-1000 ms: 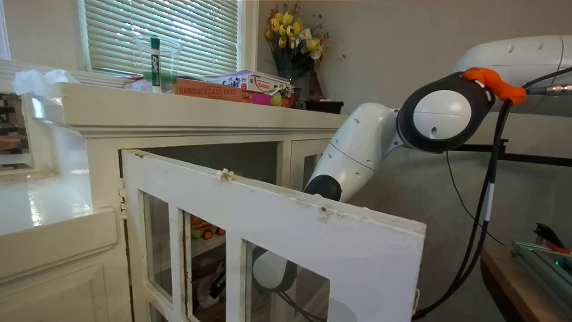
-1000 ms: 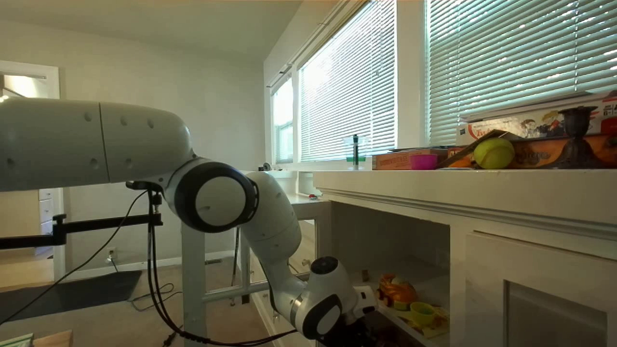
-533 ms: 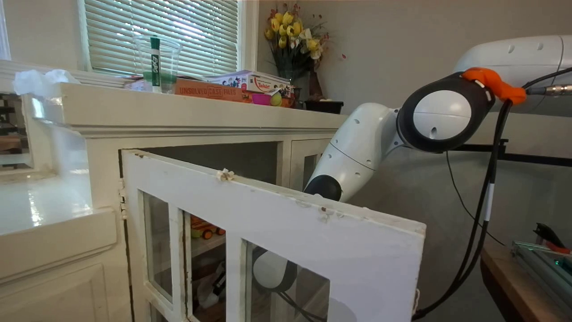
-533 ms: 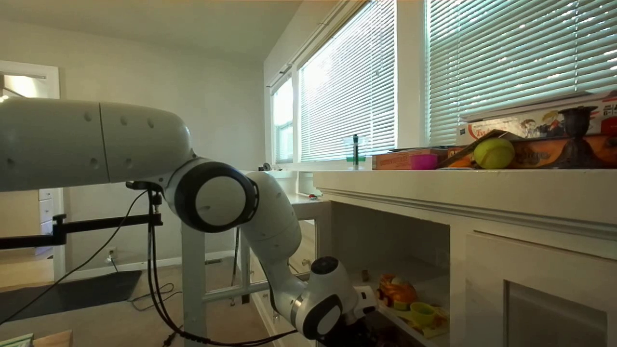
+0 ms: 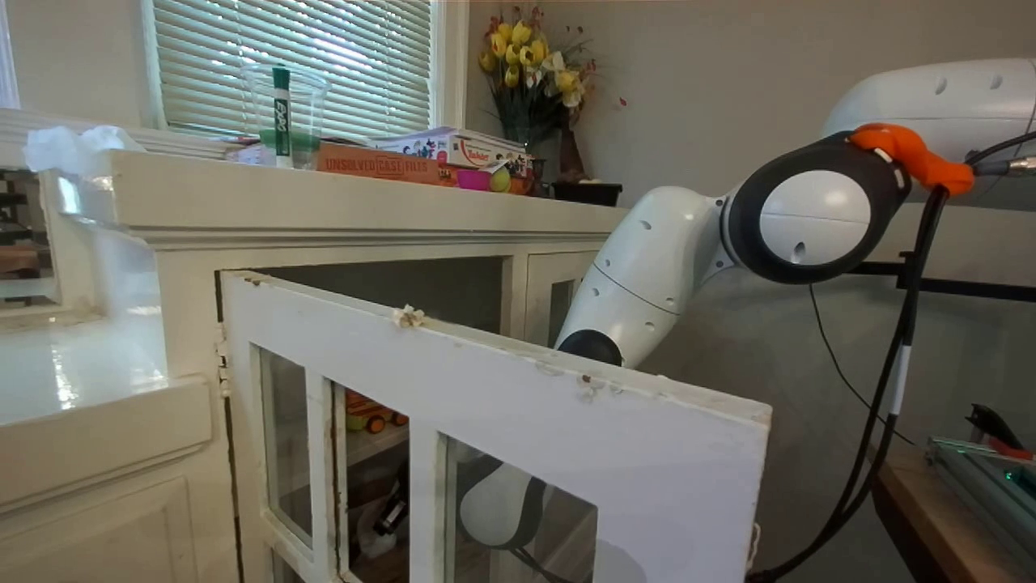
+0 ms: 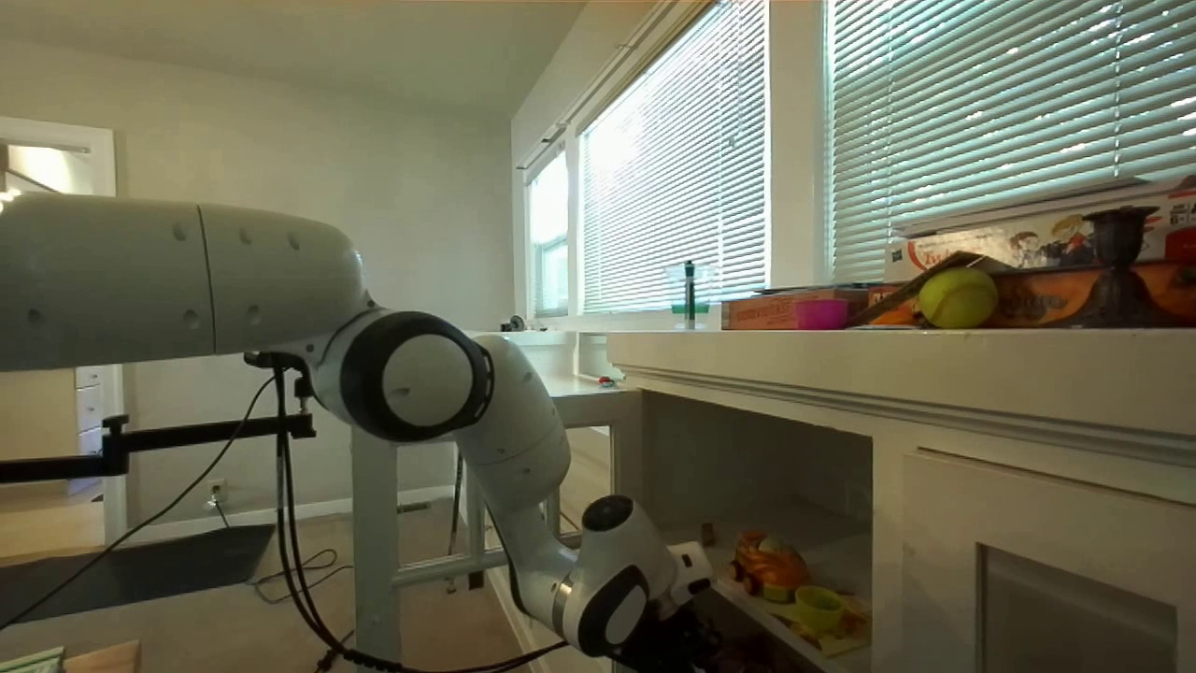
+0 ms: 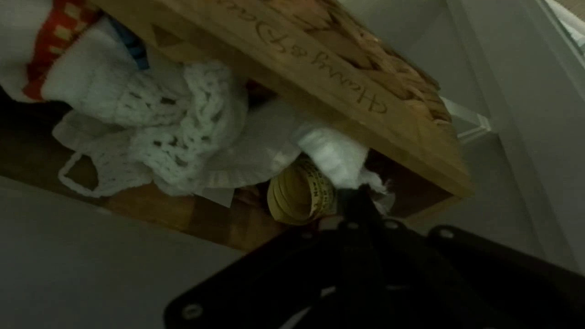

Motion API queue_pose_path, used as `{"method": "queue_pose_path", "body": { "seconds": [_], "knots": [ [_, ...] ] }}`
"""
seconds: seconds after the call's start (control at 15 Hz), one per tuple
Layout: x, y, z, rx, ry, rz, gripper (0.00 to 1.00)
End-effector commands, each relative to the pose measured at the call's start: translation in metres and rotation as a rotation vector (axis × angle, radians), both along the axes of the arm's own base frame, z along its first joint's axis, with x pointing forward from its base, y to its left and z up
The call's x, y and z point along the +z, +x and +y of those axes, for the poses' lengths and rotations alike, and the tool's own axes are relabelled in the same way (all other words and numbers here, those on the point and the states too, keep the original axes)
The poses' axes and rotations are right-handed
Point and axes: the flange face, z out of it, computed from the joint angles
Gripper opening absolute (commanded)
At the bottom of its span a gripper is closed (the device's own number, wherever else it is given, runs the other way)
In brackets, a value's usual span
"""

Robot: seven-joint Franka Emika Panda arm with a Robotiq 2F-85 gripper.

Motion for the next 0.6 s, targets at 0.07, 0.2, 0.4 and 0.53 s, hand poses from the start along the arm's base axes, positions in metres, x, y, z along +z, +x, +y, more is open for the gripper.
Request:
{"method": "queue_pose_path", "body": {
  "seconds": [0.07,0.2,0.4,0.53],
  "knots": [
    [-0.0002,-0.008,0.0189,0.058,-0.029,-0.049,0.0],
    [-0.0001,-0.0083,0.0214,0.062,-0.025,-0.051,0.28],
    [0.001,-0.0062,0.0186,0.052,-0.019,-0.048,0.47],
    [0.0022,-0.0044,0.0152,0.044,-0.017,-0.047,0.62]
  ]
}}
